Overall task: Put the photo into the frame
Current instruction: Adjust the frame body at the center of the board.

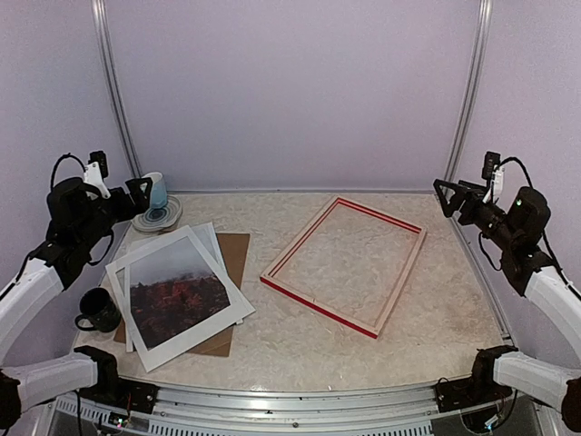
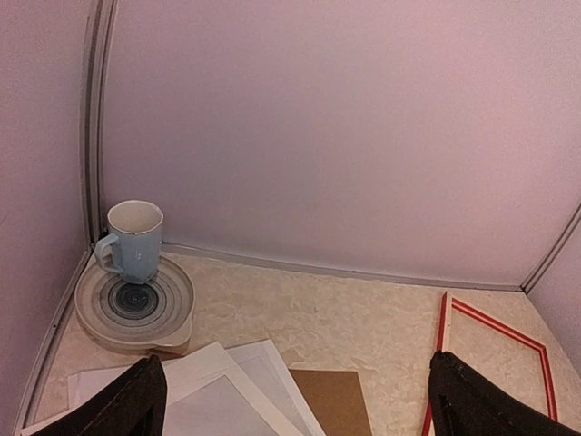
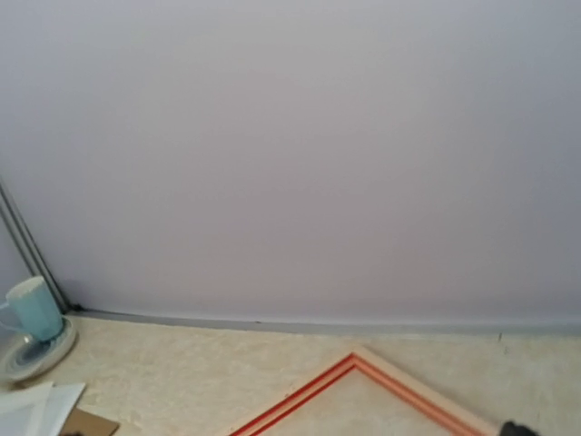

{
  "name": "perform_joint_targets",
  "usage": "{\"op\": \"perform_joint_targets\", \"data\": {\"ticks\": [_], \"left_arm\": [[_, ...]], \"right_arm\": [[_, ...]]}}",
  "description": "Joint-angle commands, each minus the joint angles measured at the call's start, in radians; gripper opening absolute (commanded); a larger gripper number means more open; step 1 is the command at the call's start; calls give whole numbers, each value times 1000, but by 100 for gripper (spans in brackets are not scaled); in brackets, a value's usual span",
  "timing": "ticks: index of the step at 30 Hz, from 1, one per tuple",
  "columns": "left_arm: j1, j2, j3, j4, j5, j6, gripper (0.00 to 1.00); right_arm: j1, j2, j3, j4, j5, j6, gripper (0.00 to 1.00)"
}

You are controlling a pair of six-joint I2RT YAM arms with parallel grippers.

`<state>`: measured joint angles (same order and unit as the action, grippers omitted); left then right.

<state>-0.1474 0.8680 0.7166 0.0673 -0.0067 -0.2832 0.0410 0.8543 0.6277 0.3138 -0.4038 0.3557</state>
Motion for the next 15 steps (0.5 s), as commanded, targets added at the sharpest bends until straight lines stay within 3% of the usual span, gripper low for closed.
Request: {"op": "perform_joint_targets", "data": {"ticks": [1,6,10,15], "left_arm": [[-4,-16,-10,41,-38,-11,99],[-38,22,13,40,-107,-11,99],[-60,102,107,-77,-205,7,99],[-61,144,122,-101,-183,49,99]], "right_arm": [[5,-9,-26,45,44,98,99],[5,79,48,-85,19,63,99],[6,120,61,-128,61,114,99],[10,208,129,-254,97,112,99]]}}
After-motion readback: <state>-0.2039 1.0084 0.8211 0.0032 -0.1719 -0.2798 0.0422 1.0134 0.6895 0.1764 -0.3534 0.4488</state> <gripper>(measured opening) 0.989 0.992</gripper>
